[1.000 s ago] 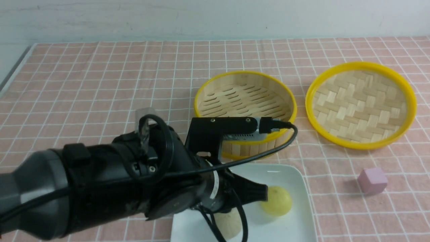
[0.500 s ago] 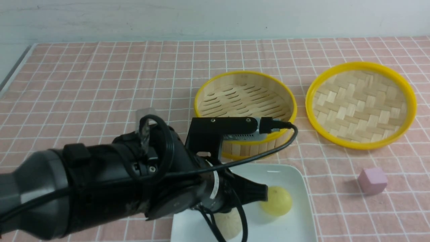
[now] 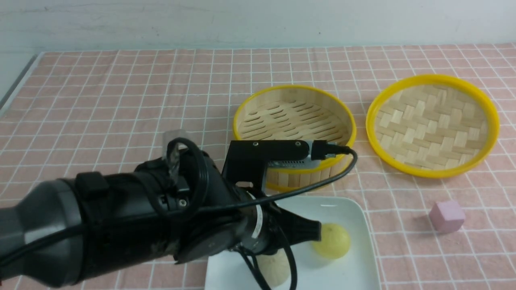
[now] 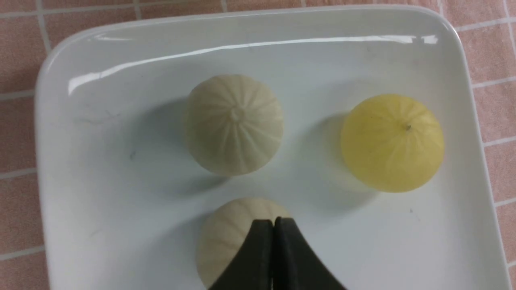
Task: Put the steamed buns into the plate on the pink tablecloth.
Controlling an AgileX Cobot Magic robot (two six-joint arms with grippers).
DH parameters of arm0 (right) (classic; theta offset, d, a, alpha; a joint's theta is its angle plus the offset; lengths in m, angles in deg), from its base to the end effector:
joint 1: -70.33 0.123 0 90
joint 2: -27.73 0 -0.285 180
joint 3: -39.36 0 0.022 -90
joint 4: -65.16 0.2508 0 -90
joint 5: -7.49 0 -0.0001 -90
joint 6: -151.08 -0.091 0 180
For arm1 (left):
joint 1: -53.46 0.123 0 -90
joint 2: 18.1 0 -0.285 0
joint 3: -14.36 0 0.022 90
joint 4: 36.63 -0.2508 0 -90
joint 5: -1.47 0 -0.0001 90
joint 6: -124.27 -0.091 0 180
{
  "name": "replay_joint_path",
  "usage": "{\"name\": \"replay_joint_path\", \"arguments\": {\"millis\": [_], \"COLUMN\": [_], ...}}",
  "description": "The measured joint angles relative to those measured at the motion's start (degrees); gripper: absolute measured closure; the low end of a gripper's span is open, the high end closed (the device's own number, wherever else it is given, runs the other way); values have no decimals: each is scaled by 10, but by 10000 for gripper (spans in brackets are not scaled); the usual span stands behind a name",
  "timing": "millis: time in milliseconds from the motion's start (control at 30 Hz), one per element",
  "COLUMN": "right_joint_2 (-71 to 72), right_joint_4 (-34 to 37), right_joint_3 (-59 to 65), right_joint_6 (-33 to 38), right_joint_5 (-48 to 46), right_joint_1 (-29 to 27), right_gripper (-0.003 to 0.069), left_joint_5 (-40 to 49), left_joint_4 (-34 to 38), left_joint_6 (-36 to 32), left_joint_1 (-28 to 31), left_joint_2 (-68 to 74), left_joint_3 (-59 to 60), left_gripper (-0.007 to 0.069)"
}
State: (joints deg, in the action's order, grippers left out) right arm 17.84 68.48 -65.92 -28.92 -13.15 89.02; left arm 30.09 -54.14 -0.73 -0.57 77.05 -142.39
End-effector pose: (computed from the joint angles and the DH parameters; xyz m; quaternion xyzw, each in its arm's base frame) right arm 0.0511 0.0193 0.1934 -0.1138 0.7863 0.1228 0.5947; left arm 0.1910 -0.2408 0.2323 0.0994 0.9486 -0.1658 0.2507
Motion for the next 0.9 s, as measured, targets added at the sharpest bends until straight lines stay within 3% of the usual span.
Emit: {"name": "replay_joint_path", "arguments": {"millis": [167, 267, 500, 633, 767, 900], "right_joint_2": [26, 26, 27, 27, 27, 27], "right_joint_4": [-19, -33, -42, -42, -42, -42], "right_joint_3": [33, 33, 32, 32, 32, 32], "right_joint_6": [0, 0, 0, 0, 0, 0], "right_joint_5": [-9, -16, -18, -19, -19, -19], "right_joint_1": [-72, -118, -138, -138, -138, -138], "right_gripper": [653, 648, 643, 643, 643, 641], "left_joint_5": [31, 108, 271, 322, 313, 199], "left_joint_4": [-7, -41, -85, -85, -84, -85], "left_joint_6": [0, -12, -92, -119, -132, -113], "left_joint_1": [0, 0, 0, 0, 0, 0], "left_joint_2": [-21, -75, -222, -312, -427, -522], "left_joint_3": [-10, -40, -76, -61, 7, 101], "left_gripper": [603, 602, 602, 602, 602, 602]}}
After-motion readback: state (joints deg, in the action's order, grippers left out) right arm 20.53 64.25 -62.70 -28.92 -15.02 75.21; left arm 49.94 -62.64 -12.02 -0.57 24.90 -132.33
